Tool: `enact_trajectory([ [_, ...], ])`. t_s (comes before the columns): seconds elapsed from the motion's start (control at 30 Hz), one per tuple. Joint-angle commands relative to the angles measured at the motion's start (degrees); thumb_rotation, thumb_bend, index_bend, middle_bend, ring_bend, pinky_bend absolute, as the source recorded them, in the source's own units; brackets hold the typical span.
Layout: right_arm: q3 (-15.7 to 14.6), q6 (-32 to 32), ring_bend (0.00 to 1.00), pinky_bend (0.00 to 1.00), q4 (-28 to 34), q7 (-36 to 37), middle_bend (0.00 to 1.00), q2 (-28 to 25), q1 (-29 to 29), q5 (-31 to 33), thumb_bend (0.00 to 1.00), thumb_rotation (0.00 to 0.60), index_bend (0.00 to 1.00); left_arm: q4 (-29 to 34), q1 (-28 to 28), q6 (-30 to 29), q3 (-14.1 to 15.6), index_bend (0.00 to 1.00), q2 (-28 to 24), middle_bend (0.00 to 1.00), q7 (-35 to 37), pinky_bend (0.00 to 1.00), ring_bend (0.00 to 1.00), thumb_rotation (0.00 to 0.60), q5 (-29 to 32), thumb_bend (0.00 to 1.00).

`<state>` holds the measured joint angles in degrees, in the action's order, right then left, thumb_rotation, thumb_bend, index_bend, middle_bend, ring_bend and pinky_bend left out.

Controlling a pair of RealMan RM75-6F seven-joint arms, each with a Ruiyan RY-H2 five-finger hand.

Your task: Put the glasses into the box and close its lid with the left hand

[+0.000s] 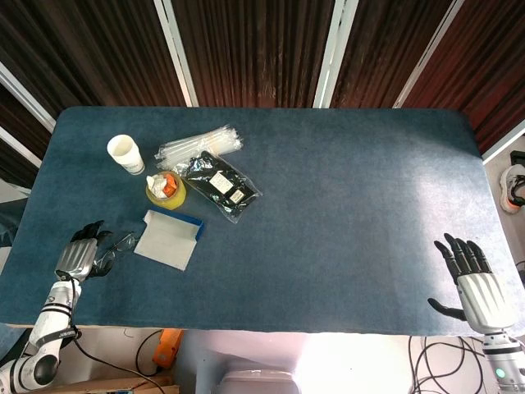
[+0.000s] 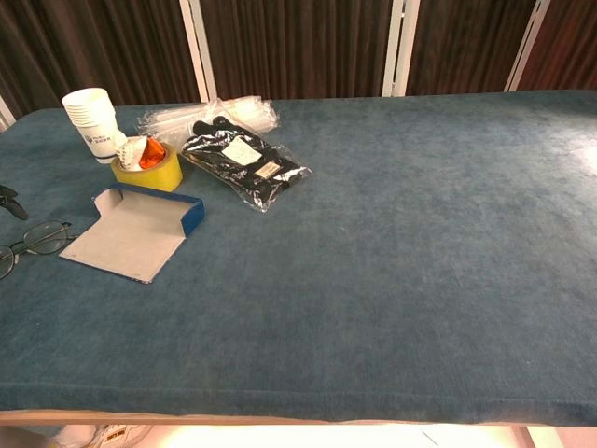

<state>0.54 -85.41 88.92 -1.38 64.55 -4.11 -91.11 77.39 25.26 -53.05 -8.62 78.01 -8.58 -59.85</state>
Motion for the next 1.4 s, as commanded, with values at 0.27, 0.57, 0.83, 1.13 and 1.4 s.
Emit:
enact_trajectory([
  [0.27, -0.1, -0.3, 0.00, 0.00, 0.1, -0.1, 0.00, 0.0, 0.1, -0.4, 0.12, 0.600, 0.00, 1.0, 0.4, -1.0, 0.1, 0.22, 0.3, 0.04, -0.2, 0.12, 0.03, 0.600, -0.3, 0.33],
  [0.57, -0.3, -0.7, 0.00, 0.00, 0.4, 0.8, 0.00, -0.4, 0.2, -1.1, 0.12, 0.600, 0.00, 0.3, 2.0, -0.2, -1.1, 0.40, 1.3, 0.07, -5.9, 0.13, 0.04, 0.600, 7.1, 0.34],
  [0.83, -0.9, -0.2, 0.00, 0.00, 1.1, 0.1, 0.00, -0.2, -0.2, -2.2, 0.12, 0.600, 0.00, -0.2, 3.4, 1.9, -1.5, 0.39, 1.0, 0.07, -7.5, 0.14, 0.04, 0.600, 11.8, 0.34],
  [1.13, -1.0, -1.2, 0.00, 0.00, 1.4, 0.3, 0.00, -0.2, 0.1, -3.1, 0.12, 0.600, 0.00, -0.4, 4.3, 4.0, -1.1, 0.38, 0.8, 0.05, -8.4, 0.14, 0.04, 0.600, 14.5, 0.34],
  [1.4, -0.9, -1.4, 0.00, 0.00, 1.3, 1.0, 0.00, -0.3, 0.2, -2.8, 0.12, 0.600, 0.00, 1.8, 5.7, 6.9, 0.2, 0.41, -0.6, 0.04, -8.5, 0.14, 0.04, 0.600, 15.6, 0.35],
])
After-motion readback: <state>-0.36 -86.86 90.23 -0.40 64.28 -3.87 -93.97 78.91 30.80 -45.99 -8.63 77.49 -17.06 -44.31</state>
